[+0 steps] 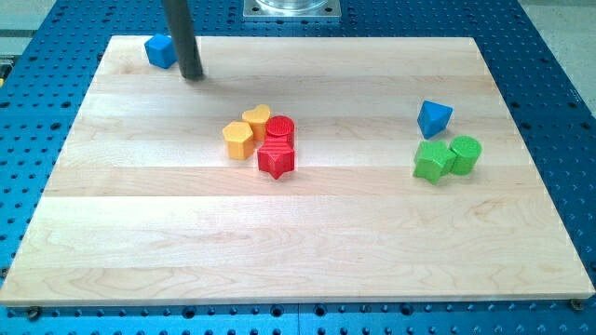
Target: Move the red circle vertical above the red star
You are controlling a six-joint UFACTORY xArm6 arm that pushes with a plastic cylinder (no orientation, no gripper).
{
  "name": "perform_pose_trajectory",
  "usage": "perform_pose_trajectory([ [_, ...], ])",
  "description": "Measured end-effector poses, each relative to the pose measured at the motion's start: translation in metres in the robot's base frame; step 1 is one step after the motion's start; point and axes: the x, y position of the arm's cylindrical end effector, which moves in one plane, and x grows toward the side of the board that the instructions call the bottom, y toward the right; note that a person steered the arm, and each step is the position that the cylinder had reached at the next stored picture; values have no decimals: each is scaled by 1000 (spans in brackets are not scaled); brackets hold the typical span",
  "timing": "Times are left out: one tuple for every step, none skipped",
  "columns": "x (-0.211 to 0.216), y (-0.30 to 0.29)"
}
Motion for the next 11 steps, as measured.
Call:
perform_pose_trajectory([
  [104,-6],
  [163,23],
  [148,64],
  [140,133],
  [100,146],
  [48,140],
  [22,123],
  [32,88],
  [-1,106],
  [-34,123],
  [-23,122],
])
